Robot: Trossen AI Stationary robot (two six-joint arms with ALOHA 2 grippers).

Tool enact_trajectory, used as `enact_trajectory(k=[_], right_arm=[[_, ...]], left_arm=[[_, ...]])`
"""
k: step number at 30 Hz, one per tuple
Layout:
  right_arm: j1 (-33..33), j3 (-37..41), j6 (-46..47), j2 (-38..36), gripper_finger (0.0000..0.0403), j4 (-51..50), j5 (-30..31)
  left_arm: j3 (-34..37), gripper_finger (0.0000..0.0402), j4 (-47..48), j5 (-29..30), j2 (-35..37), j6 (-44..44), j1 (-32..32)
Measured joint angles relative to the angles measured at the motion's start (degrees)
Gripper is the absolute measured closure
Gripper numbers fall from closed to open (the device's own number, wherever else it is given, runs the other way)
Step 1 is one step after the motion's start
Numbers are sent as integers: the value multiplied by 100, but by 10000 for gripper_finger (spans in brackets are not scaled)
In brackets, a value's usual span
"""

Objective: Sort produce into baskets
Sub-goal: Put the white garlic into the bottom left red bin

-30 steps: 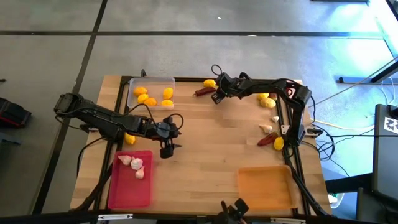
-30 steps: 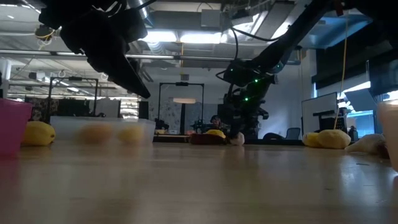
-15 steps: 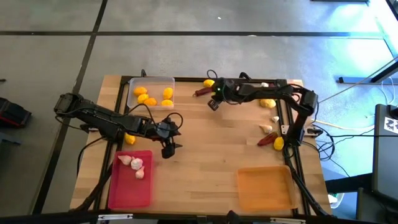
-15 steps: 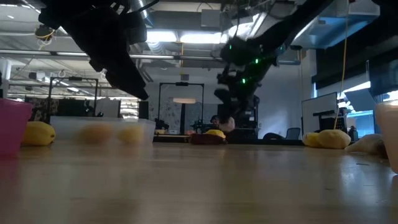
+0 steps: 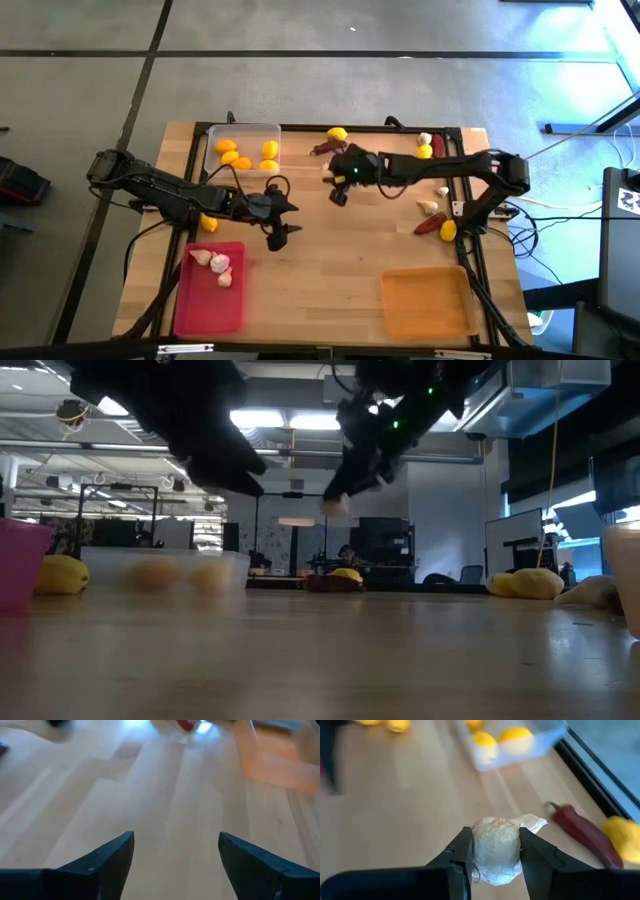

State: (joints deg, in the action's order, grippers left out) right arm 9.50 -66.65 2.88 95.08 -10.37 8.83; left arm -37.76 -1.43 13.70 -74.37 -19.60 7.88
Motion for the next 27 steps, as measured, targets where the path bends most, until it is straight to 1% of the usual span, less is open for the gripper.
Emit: enact_trajectory(k=[2, 5, 8, 11, 14, 16, 19, 22, 24, 27], right_arm=[[-218, -5, -164, -21, 291, 98, 75], [-522, -7, -468, -19, 291, 117, 205], [-793, -7, -620, -19, 291, 222, 360], [-1033, -7, -903, -17, 291, 368, 368], [-1251, -7, -1223, -17, 291, 522, 474], [-1385, -7, -1389, -14, 291, 602, 673], [-1604, -7, -1675, -14, 291, 735, 987], [-1823, -7, -1953, -13, 291, 888, 1242], [-1946, -7, -2102, -14, 291, 980, 1265], [-2054, -7, -2156, -12, 291, 1076, 1294]], left_arm=[[4, 116, -105, 164, -2, -68, 2], [140, 116, -572, 222, -2, -213, 2], [448, 116, -1378, 222, -2, -485, 2], [779, 116, -2076, 228, -2, -827, -14], [1050, 116, -2829, 370, -4, -1212, -39], [1190, 116, -3220, 504, -4, -1442, -39], [1304, 116, -3531, 735, -4, -1739, -37], [1307, 116, -3527, 989, -4, -2042, -37], [1307, 116, -3532, 1138, -4, -2220, -37], [1309, 116, -3680, 1207, -4, -2294, -37]])
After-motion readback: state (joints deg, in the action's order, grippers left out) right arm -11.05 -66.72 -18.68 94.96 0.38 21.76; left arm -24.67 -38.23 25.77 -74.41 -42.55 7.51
